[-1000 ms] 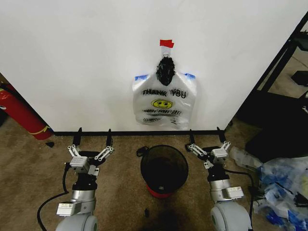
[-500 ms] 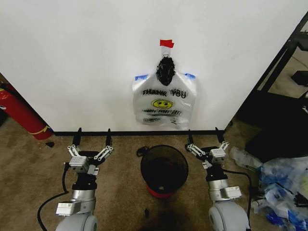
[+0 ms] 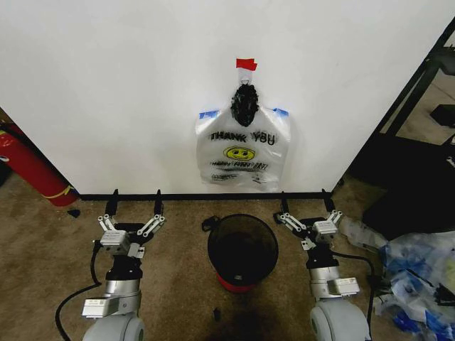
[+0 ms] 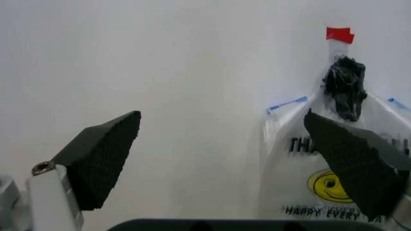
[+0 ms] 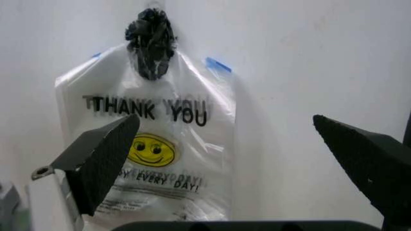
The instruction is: Pick up the garbage bag from the wall and place it over the trash bin.
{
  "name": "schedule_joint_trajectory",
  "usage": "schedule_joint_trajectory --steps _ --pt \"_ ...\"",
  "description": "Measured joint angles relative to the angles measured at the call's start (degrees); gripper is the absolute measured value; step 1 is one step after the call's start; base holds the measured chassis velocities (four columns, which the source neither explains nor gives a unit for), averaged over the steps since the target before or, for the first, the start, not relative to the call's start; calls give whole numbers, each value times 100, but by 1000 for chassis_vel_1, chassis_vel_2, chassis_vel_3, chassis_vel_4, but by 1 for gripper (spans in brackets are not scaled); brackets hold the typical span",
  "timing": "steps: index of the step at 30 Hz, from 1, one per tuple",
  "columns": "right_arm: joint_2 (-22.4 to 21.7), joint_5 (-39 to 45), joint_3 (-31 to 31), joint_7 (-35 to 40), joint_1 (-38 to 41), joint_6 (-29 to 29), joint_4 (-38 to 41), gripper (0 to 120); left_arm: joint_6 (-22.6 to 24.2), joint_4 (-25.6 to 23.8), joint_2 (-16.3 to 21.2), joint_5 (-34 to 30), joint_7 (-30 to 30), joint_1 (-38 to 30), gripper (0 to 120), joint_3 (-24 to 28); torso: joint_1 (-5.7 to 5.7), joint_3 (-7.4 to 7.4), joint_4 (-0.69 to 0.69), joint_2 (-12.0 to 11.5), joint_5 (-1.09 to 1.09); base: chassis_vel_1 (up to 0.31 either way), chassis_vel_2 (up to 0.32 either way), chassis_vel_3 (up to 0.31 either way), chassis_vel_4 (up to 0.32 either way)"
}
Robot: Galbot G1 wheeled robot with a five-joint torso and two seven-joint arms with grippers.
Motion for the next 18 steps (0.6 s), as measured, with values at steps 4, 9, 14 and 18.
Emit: schedule_joint_trajectory --steps 4,9,14,18 --pt "-15 -20 -20 4 9 4 -5 100 -7 -6 12 48 -2 63 100 2 0 0 0 0 0 0 0 0 0" --pt "-48 -33 -43 17 4 7 11 100 -19 -35 17 97 -2 87 100 -11 0 0 0 0 0 0 0 0 0" --pt "-164 64 -126 112 106 -88 -30 100 -20 -62 -2 174 -2 114 100 -3 0 0 -1 0 0 0 0 0 0" --pt "-487 929 -435 220 355 -455 3 100 -21 -47 33 213 -1 127 100 37 0 0 3 0 2 0 0 0 0"
